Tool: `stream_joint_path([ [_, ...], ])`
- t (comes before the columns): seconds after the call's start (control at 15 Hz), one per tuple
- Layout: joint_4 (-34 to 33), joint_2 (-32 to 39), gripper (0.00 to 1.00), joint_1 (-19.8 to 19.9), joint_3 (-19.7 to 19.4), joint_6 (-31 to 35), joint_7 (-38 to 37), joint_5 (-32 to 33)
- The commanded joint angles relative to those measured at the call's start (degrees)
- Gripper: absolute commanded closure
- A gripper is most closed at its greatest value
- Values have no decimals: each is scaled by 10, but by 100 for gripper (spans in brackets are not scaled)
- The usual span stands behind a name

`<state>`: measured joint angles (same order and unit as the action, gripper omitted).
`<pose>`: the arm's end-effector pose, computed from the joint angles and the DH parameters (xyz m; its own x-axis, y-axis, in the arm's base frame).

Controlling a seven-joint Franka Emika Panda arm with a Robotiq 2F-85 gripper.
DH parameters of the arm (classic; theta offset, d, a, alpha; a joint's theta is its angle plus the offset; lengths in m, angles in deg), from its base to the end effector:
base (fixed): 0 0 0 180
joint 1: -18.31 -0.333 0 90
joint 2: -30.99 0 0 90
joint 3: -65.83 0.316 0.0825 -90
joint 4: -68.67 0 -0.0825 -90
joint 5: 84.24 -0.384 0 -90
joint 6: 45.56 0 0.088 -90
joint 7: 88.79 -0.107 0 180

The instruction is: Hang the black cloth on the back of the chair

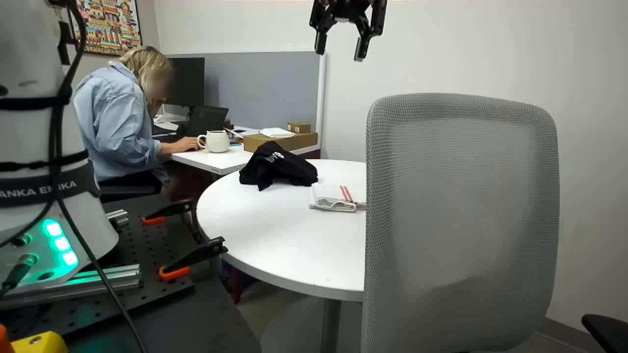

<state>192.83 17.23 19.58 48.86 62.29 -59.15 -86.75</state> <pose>0.4533 -0.1532 0.4873 0.9812 0.1927 0.0061 0.1920 -0.9736 -0.1233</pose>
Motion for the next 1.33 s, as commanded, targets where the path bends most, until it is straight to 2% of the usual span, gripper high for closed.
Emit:
stream_joint_path([
  [0.0,-1,2,0,18,16,-1,3,-4],
  [0.13,-3,13,0,17,26,15,-1,-2],
  [0.2,9,9,0,14,33,52,-14,-19],
  [0.4,43,4,0,2,66,147,-26,-15],
  [0.67,76,24,0,-31,118,200,-24,-16],
  [0.93,113,40,0,-70,175,214,-15,10],
  [1.13,155,44,0,-100,218,299,-24,36],
  [1.27,168,59,0,-119,244,331,-17,65],
])
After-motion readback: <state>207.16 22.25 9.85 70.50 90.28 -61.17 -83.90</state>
